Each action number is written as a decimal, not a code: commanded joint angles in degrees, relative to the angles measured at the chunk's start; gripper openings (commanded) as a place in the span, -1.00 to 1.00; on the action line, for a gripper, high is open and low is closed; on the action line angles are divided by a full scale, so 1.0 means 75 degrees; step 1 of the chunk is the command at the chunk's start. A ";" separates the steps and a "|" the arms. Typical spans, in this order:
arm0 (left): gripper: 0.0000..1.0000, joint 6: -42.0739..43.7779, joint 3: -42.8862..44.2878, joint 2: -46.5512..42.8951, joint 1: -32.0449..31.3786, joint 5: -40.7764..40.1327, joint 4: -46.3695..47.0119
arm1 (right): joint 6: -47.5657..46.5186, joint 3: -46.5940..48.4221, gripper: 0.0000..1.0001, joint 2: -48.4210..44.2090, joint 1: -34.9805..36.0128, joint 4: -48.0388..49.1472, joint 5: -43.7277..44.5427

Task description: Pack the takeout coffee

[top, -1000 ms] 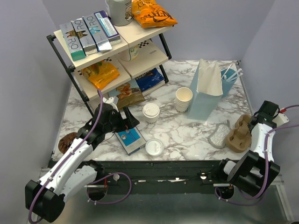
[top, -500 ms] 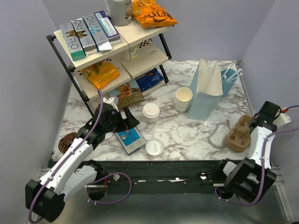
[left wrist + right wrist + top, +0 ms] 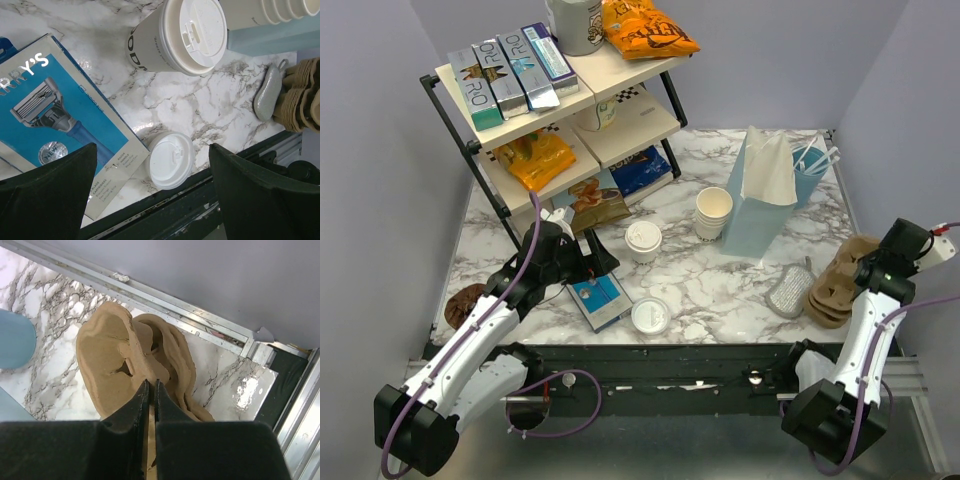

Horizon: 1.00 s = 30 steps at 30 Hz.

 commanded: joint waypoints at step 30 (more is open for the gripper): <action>0.98 0.0115 0.0066 -0.0234 0.0036 0.0259 0.0040 | -0.0306 0.2349 -0.99 -0.2177 -0.0049 -0.0116 -0.4648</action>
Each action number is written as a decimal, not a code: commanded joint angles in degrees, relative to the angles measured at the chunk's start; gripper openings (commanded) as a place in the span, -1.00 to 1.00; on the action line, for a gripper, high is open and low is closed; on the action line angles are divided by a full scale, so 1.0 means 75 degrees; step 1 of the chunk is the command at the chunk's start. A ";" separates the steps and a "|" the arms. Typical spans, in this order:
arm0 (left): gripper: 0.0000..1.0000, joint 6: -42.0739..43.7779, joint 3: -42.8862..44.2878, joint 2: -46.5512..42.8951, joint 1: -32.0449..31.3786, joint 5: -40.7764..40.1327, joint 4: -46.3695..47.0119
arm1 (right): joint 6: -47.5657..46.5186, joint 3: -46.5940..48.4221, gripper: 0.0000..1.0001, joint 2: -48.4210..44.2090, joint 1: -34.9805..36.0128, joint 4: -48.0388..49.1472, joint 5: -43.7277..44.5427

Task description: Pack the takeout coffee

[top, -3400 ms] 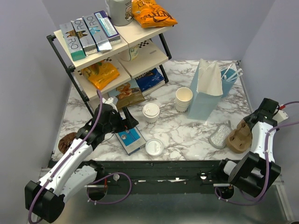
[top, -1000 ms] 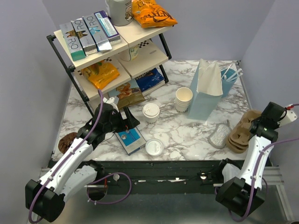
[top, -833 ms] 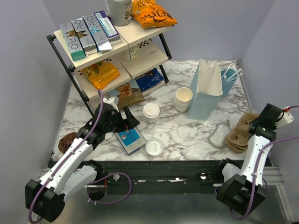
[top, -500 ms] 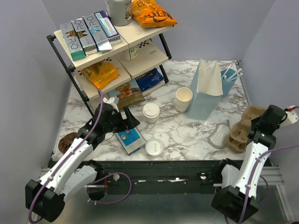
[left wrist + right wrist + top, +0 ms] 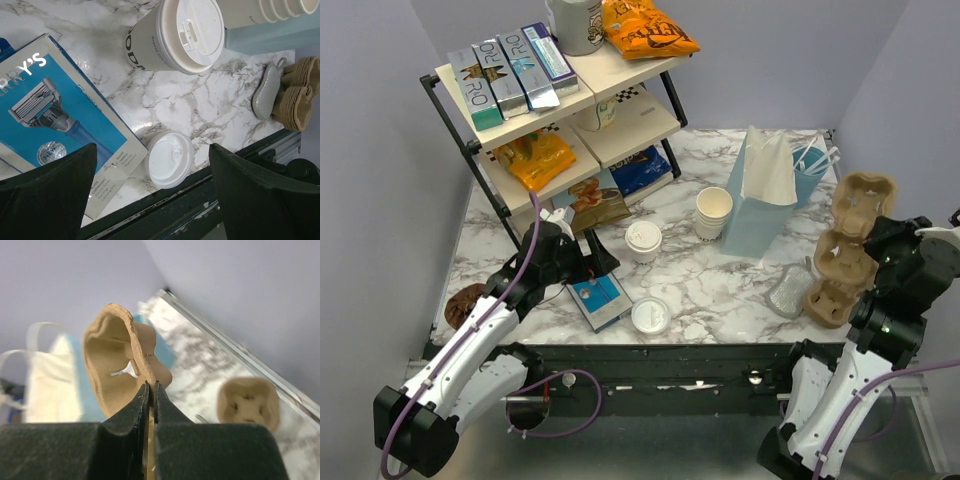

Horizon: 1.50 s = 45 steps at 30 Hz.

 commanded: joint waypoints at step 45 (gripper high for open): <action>0.98 -0.0160 0.0090 -0.0864 0.0036 -0.0318 -0.0786 | 0.2177 -0.3297 -0.99 0.2636 0.9478 0.1961 0.2061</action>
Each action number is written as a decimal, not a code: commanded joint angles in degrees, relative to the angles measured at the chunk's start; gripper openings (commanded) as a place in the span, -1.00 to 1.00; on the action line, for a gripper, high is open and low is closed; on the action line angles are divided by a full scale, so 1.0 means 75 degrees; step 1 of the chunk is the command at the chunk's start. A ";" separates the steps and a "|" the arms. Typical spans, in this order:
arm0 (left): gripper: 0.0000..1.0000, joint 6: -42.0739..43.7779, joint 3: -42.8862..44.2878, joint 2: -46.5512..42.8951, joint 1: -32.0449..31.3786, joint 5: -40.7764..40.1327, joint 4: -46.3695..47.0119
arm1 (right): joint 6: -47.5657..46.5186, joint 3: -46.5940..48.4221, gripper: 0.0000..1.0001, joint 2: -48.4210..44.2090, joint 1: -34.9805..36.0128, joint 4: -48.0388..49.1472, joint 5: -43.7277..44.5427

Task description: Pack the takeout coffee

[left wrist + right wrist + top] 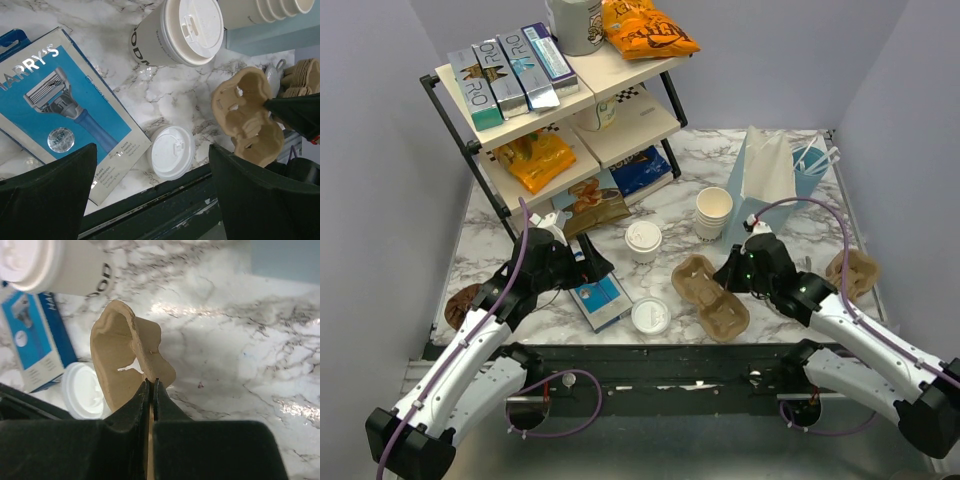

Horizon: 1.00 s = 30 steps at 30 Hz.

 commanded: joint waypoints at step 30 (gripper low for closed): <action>0.98 -0.0070 0.0057 0.0025 0.0036 -0.0096 -0.0078 | -1.2891 0.4623 1.00 0.1990 0.1551 -0.0948 -0.2932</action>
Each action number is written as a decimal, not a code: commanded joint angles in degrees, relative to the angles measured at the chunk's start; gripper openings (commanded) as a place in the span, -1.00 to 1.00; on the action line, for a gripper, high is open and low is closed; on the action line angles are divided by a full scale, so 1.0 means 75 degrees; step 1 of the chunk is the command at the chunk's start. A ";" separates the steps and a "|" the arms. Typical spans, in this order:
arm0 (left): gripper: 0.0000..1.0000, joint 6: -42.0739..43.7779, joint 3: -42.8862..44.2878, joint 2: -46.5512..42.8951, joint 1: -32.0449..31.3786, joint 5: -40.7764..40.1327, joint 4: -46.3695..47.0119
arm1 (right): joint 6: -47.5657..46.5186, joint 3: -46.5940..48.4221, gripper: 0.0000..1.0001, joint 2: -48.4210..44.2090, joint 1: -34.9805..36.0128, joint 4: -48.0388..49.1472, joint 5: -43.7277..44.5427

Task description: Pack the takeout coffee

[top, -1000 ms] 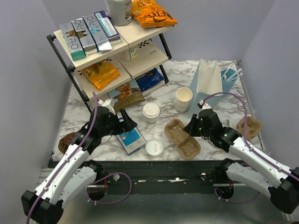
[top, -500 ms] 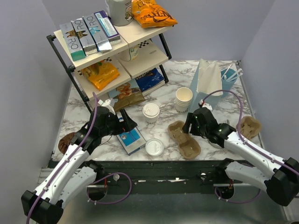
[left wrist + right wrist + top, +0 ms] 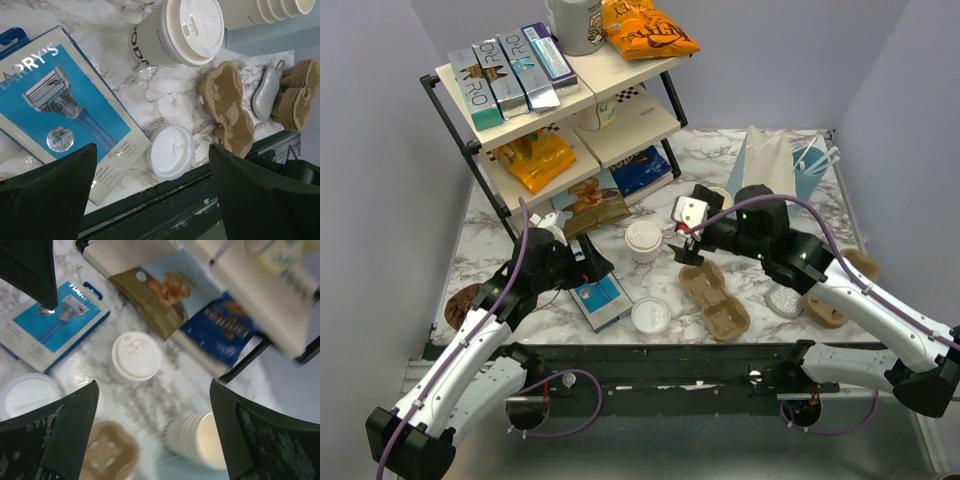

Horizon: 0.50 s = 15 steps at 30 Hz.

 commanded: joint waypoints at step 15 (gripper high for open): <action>0.98 0.0656 0.1067 0.1179 0.0036 -0.0435 -0.0819 | -0.8871 0.0214 1.00 0.1866 -0.0240 -0.6357 -0.1318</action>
